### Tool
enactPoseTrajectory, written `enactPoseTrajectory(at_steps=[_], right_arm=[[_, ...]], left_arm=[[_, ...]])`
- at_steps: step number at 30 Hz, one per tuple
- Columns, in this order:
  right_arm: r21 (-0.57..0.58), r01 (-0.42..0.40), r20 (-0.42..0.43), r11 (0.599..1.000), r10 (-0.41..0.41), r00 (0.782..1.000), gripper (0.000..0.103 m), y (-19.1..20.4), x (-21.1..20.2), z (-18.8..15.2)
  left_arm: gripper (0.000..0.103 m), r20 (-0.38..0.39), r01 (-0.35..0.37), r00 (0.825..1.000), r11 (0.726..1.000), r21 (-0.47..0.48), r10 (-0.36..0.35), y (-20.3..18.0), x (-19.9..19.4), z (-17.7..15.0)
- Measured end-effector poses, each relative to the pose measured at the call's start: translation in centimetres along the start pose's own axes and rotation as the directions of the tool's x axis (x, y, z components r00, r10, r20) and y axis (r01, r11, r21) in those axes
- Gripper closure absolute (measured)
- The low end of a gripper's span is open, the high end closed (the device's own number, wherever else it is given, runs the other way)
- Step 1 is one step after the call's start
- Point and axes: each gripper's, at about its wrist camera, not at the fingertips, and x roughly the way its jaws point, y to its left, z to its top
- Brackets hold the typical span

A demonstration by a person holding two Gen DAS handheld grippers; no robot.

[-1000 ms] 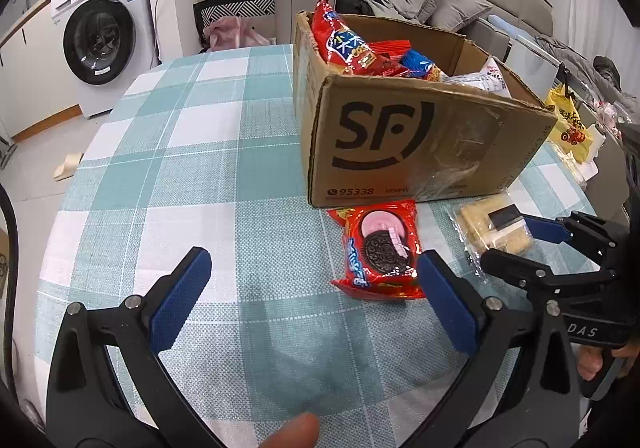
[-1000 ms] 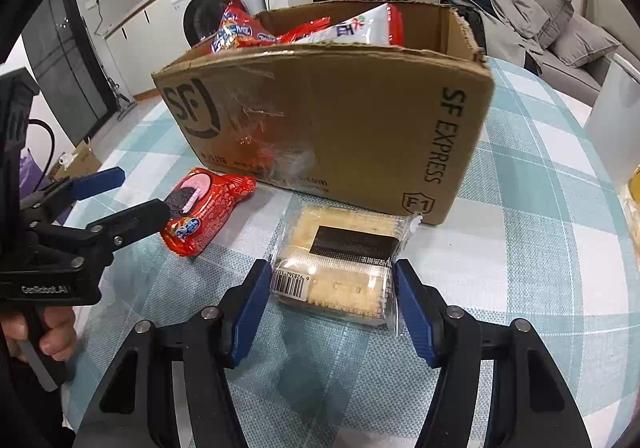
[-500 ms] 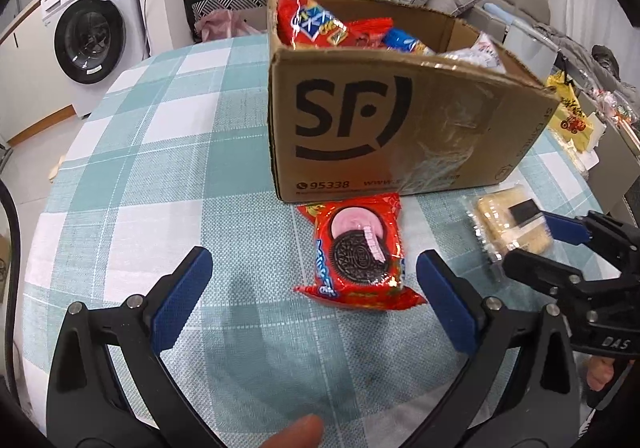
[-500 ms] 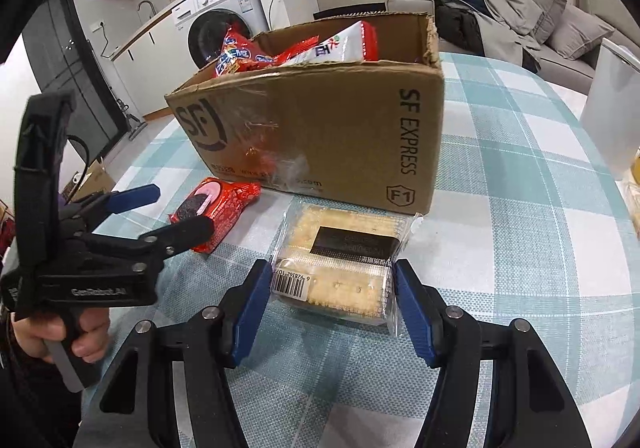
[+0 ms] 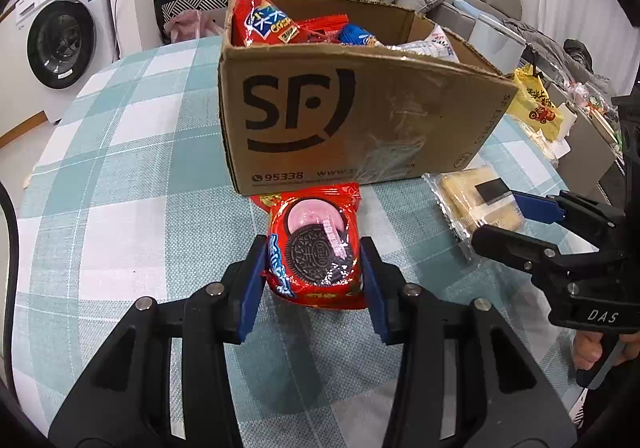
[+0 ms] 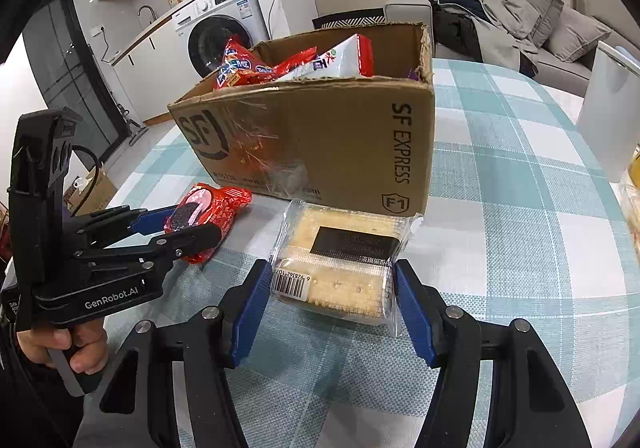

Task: Organize snacks
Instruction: 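Lift both held packs and carry them over the cardboard box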

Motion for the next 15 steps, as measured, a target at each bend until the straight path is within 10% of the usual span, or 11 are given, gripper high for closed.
enactPoseTrajectory(at_steps=[15], right_arm=[[-0.046,-0.04,0.122,0.998,0.045,0.991,0.04,1.5,-5.4,1.3]], left_arm=[[0.061,0.147,0.015,0.989,1.0,0.013,-0.017,-1.1,-6.9,1.2]])
